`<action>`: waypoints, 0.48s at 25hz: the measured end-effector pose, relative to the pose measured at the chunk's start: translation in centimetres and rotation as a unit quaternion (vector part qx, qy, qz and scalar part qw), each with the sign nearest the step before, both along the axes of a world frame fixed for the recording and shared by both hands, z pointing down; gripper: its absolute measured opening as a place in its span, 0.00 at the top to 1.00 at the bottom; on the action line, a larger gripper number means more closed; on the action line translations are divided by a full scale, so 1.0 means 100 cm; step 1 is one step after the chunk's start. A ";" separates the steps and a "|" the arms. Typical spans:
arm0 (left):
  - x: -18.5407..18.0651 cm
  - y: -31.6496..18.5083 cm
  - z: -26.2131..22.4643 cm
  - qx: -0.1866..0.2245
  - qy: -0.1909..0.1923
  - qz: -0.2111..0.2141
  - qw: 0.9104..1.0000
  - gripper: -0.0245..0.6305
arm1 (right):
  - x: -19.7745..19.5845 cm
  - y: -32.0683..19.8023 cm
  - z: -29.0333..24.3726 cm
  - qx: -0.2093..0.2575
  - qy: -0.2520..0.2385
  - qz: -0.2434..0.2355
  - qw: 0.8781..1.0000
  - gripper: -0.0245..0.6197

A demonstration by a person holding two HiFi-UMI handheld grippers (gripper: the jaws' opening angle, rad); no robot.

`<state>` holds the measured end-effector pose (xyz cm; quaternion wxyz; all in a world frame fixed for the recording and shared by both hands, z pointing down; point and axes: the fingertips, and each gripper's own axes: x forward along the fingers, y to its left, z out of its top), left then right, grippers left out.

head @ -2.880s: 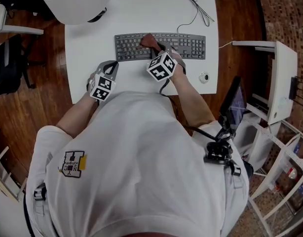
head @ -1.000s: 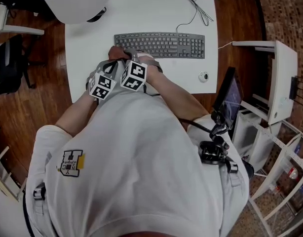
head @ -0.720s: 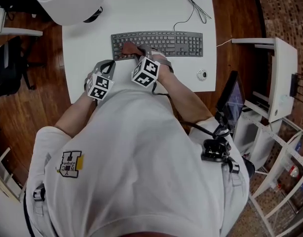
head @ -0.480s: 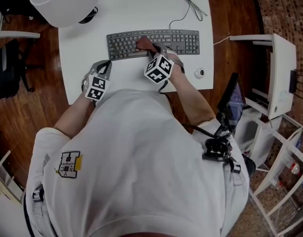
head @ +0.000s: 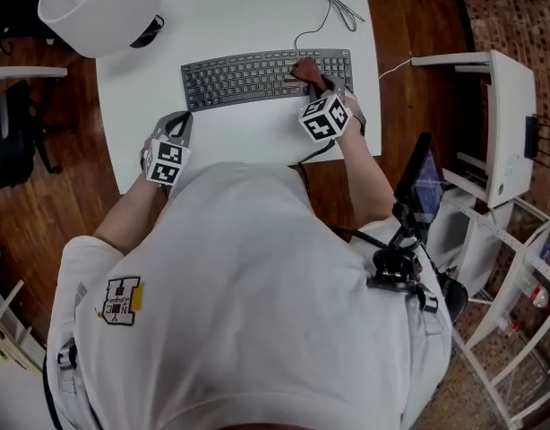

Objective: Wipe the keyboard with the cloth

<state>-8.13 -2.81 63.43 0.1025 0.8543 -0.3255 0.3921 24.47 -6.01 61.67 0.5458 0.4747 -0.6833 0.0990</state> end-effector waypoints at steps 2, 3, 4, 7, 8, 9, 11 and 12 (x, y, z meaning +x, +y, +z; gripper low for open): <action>0.001 0.000 -0.001 0.002 -0.002 0.000 1.000 0.96 | 0.027 0.002 0.000 0.002 0.005 0.028 1.000 0.82; 0.002 0.000 -0.001 0.003 -0.002 0.000 1.000 0.96 | 0.040 0.004 -0.001 0.002 0.007 0.041 0.999 0.82; 0.003 0.000 -0.002 0.005 -0.002 0.000 1.000 0.96 | 0.052 0.006 -0.002 0.002 0.010 0.052 0.999 0.82; 0.003 0.000 -0.003 0.005 -0.005 -0.009 1.000 0.96 | 0.085 0.012 -0.003 -0.001 0.018 0.081 0.997 0.82; 0.003 0.000 -0.003 0.005 -0.006 -0.013 1.000 0.96 | 0.091 0.014 -0.003 -0.003 0.017 0.085 0.996 0.82; 0.003 -0.001 -0.003 0.008 -0.007 -0.016 1.000 0.96 | 0.095 0.014 -0.004 -0.005 0.016 0.084 0.996 0.82; 0.003 -0.002 -0.002 0.010 -0.007 -0.025 1.000 0.96 | 0.095 0.006 -0.009 0.000 0.013 0.071 0.997 0.82; 0.003 -0.002 -0.002 0.007 -0.008 -0.031 0.999 0.96 | 0.094 -0.003 -0.013 0.007 0.012 0.062 0.998 0.82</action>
